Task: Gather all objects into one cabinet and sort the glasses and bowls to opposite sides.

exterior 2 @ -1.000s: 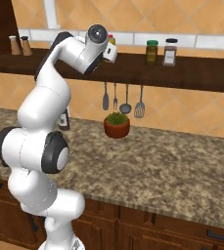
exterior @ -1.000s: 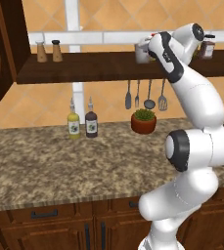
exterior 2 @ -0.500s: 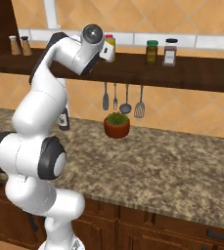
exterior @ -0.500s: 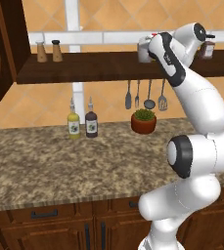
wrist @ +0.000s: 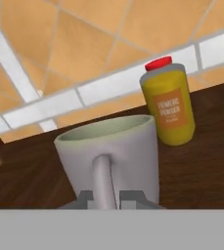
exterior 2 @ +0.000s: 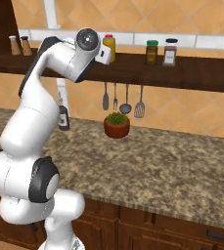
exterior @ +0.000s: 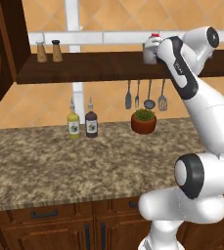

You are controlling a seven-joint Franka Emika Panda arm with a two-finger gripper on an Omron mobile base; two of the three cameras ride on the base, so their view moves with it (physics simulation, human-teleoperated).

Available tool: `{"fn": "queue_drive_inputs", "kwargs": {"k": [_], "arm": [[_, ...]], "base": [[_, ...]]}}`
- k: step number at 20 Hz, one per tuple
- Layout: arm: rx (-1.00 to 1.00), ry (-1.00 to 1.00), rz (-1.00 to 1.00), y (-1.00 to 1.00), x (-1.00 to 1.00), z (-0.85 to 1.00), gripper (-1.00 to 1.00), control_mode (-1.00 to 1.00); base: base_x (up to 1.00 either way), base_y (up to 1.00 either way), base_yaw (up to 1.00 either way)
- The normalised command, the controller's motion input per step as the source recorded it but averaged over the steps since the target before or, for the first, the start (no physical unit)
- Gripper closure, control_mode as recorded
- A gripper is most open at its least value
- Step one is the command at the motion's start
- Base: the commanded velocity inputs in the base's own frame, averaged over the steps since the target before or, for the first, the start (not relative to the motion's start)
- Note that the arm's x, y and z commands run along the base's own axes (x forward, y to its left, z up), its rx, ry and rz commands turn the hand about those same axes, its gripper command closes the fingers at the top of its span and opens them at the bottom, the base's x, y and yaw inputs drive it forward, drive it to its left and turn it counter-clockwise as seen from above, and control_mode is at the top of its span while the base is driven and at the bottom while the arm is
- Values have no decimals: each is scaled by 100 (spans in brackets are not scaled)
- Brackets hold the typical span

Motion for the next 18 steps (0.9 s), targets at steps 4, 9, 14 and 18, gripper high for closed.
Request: {"fn": "queue_drive_inputs", "kwargs": {"k": [4, 9, 14, 18], "arm": [[-9, -13, 1, 15, -95, 21, 100, -100], [-9, -3, 6, 15, -100, 13, 100, -100], [-5, 4, 10, 17, -99, 1, 100, -100], [-7, 6, 12, 18, -100, 0, 100, -100]], "base": [[0, 0, 0], [0, 0, 0], [0, 0, 0], [0, 0, 0]]}}
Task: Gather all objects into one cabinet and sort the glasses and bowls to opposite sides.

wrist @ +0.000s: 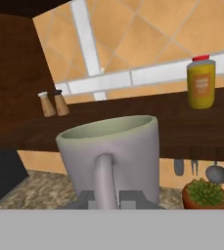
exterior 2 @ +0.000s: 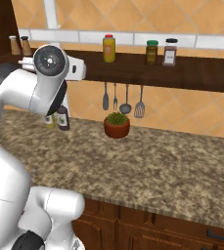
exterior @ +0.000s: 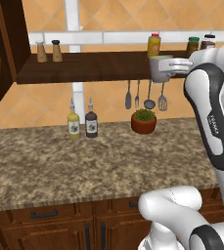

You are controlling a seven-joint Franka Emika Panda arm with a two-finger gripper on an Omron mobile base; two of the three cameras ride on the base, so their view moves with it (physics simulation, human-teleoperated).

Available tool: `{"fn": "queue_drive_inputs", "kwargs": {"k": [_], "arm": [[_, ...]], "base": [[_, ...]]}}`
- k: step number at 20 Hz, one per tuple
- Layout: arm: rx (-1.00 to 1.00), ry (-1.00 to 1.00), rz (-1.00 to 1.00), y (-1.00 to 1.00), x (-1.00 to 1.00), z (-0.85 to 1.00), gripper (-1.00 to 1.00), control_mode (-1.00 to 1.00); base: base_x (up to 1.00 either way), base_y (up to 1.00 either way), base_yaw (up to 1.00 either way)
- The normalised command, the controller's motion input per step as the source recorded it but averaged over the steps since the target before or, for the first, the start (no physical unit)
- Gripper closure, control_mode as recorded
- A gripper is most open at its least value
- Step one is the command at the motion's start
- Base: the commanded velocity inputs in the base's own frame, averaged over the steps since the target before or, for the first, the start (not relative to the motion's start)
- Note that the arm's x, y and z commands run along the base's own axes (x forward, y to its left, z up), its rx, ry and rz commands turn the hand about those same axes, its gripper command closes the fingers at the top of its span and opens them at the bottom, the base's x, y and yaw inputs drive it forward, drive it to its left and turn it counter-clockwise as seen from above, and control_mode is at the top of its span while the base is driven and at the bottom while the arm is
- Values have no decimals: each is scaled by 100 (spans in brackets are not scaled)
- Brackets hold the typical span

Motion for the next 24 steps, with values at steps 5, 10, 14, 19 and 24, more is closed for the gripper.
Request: {"fn": "queue_drive_inputs", "kwargs": {"k": [5, 10, 14, 19, 24], "arm": [[-9, 3, 13, 21, -100, 0, 100, -100], [-1, 0, 5, 8, -40, 0, 100, 100], [0, 0, 0, 0, 0, 0, 100, 100], [0, 0, 0, 0, 0, 0, 100, 100], [0, 0, 0, 0, 0, 0, 100, 100]], "base": [[0, 0, 0], [-60, 7, 6], [-100, 14, 11], [-100, 46, 27], [-100, 46, 31]]}}
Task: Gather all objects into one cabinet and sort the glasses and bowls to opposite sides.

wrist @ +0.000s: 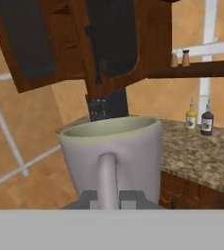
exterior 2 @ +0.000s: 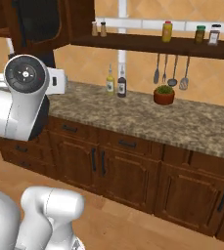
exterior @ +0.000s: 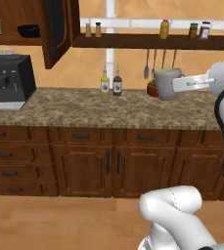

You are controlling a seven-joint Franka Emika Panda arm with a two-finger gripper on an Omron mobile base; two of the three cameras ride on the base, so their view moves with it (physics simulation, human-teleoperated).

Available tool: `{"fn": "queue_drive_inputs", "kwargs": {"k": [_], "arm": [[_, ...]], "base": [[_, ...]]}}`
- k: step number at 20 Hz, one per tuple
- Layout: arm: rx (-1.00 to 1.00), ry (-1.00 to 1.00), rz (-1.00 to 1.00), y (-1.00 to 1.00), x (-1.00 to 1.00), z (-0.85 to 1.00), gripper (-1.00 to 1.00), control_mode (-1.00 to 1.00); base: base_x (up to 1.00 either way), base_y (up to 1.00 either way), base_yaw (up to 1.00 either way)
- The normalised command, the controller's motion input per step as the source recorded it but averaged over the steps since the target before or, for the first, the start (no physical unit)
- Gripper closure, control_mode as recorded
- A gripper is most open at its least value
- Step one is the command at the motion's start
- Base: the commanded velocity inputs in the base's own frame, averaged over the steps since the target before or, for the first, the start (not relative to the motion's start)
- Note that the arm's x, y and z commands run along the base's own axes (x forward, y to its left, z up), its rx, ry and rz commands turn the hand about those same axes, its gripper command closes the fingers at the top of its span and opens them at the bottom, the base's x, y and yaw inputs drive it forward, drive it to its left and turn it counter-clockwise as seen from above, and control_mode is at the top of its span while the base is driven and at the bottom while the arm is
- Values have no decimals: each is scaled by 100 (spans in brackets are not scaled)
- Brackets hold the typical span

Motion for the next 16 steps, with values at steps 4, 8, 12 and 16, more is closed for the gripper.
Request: {"fn": "queue_drive_inputs", "kwargs": {"k": [4, 8, 12, 16], "arm": [[0, 0, 0, 0, 0, 0, 100, 100], [0, 0, 0, 0, 0, 0, 100, 100], [0, 0, 0, 0, 0, 0, 100, 100], [0, 0, 0, 0, 0, 0, 100, 100]], "base": [[-85, 54, 33], [-35, 67, 31], [10, 76, 9], [44, 85, -3]]}}
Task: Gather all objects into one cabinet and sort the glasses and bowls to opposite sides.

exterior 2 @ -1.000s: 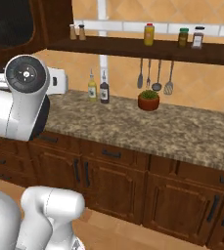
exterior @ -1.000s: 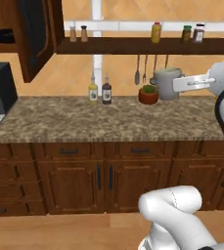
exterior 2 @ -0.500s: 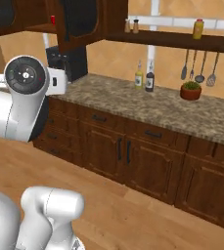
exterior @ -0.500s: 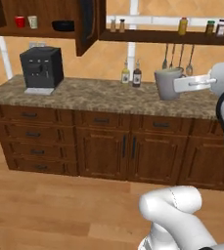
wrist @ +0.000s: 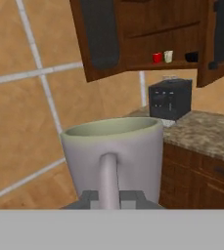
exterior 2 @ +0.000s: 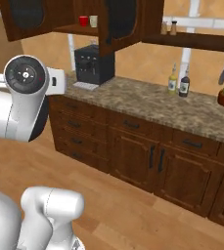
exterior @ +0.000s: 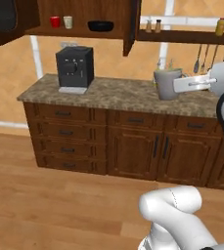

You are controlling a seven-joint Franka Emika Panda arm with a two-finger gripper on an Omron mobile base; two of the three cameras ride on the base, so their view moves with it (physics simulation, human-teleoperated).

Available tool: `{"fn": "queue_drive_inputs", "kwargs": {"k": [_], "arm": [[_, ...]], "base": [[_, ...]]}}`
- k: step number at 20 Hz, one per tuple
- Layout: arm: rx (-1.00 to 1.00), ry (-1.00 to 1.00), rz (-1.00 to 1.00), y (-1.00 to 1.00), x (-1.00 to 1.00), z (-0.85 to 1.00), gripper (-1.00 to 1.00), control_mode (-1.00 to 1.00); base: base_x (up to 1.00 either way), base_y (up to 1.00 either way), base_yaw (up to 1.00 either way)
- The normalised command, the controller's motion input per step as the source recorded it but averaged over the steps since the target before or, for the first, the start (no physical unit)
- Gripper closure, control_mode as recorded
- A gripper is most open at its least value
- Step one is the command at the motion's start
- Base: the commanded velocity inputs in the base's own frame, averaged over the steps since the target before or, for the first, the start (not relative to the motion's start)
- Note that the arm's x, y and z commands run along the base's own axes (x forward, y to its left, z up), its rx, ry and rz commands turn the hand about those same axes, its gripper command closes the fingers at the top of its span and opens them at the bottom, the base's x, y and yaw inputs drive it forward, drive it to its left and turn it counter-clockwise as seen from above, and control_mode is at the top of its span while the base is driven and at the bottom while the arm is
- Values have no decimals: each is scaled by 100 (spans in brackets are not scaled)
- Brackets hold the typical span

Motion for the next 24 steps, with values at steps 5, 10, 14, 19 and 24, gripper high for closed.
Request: {"fn": "queue_drive_inputs", "kwargs": {"k": [5, 10, 14, 19, 24], "arm": [[0, 0, 0, 0, 0, 0, 100, 100], [0, 0, 0, 0, 0, 0, 100, 100], [0, 0, 0, 0, 0, 0, 100, 100], [0, 0, 0, 0, 0, 0, 100, 100], [0, 0, 0, 0, 0, 0, 100, 100]], "base": [[39, 96, 2], [27, 43, 19], [47, 2, 1], [81, 29, -26], [78, 65, -32]]}}
